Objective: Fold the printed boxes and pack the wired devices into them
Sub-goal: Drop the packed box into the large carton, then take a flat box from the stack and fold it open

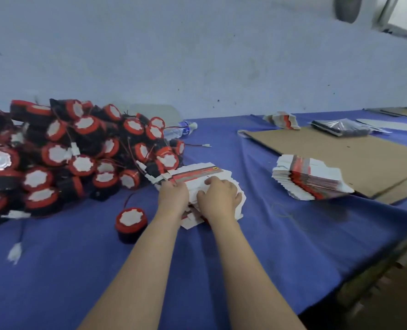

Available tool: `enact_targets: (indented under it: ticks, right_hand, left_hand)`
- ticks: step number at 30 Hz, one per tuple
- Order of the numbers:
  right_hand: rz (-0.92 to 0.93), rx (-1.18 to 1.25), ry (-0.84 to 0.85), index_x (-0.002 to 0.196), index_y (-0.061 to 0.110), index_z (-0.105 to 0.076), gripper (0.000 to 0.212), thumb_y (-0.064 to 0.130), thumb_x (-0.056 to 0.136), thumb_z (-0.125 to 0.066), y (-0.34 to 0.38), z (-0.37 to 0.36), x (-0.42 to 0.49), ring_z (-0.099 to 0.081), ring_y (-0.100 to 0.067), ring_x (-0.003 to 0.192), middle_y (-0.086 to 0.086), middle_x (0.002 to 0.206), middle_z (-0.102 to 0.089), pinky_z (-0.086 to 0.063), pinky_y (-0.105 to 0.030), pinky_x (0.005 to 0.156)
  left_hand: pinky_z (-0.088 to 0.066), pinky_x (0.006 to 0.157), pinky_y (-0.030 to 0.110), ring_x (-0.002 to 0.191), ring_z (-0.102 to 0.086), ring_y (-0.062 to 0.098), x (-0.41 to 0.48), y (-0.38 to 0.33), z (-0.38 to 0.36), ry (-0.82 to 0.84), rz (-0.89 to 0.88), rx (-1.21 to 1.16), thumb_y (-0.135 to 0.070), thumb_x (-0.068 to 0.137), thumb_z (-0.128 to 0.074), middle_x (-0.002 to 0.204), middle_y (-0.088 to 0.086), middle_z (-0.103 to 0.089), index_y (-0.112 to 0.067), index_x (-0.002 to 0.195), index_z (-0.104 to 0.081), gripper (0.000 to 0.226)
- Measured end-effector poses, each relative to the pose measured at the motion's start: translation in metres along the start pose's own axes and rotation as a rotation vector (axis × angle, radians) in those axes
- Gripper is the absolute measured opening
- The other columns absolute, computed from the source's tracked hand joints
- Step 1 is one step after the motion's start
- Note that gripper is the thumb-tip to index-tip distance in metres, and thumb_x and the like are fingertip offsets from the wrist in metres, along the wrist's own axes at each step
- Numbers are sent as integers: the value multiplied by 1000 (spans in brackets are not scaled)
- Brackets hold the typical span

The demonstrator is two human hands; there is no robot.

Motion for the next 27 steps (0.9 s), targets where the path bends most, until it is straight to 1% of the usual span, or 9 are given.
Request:
enact_targets:
  ticks: [3,5,7,10,13,18,22,24,27]
  right_hand:
    - [2,66,-21,128,25,-50,37,23,91,-52,0,-7,-6,-31,-24,133,-4,133,-50,-18,-41,113]
    - [-4,32,-22,131,26,-47,40,23,91,-53,-1,-7,-12,-25,-25,138,-4,136,-47,-11,-44,116]
    - [1,-30,-21,132,26,-45,41,24,91,-52,0,-7,-18,-22,-25,140,-4,138,-46,-8,-48,117]
    - [22,-61,-8,132,26,-44,42,27,91,-51,4,-7,-26,-25,-25,139,-3,138,-47,-7,-51,116]
    - [37,-84,2,130,22,-43,41,31,91,-51,7,-6,-32,-32,-25,135,-5,135,-49,-10,-50,115]
    - [34,-93,-3,121,17,-45,30,29,93,-48,3,-1,-35,-47,-26,120,-6,126,-55,-24,-43,107]
    - [16,-106,-65,128,19,-42,39,24,90,-52,0,1,-35,-46,-25,123,-5,128,-54,-20,-42,109]
    - [25,-91,-82,131,19,-41,44,23,89,-54,2,-1,-34,-41,-26,129,-5,131,-52,-14,-44,113]
    - [48,-61,-66,132,18,-39,48,24,87,-56,5,-5,-33,-38,-27,129,-8,134,-48,-19,-42,110]
  left_hand:
    - [-47,87,52,110,-50,47,-1,0,10,-99,-91,139,-9,91,-47,117,35,-54,16,116,-52,36]
    - [-46,84,53,108,-48,47,-5,-1,15,-119,-151,202,-10,90,-50,115,35,-53,19,110,-52,36]
    - [-46,79,51,108,-49,47,-10,-3,14,-77,-185,237,-11,90,-50,114,35,-54,18,110,-54,35]
    - [-37,67,34,102,-56,39,-16,-7,8,12,-190,325,-15,93,-47,114,26,-61,7,110,-58,30]
    - [-35,71,29,98,-53,32,-22,-13,3,83,-226,475,-18,97,-42,118,22,-59,3,112,-55,29]
    - [-41,80,33,105,-54,31,-27,-10,1,147,-271,634,-21,99,-38,123,19,-57,-1,122,-52,33]
    - [-42,68,33,87,-53,28,-25,-5,7,131,-247,631,-19,98,-38,106,19,-59,1,112,-55,30]
    - [-40,66,32,85,-51,27,-24,-5,10,85,-250,606,-17,98,-38,108,20,-59,2,111,-55,29]
    - [-36,65,31,83,-47,24,-23,-6,12,50,-265,575,-14,97,-38,110,21,-60,4,107,-55,27]
Point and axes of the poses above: each hand's wrist, its own x-axis towards the middle knuckle, its own z-axis out of the back of the hand, y = z × x, the point moved 3 cm from there along x, towards the middle knuckle
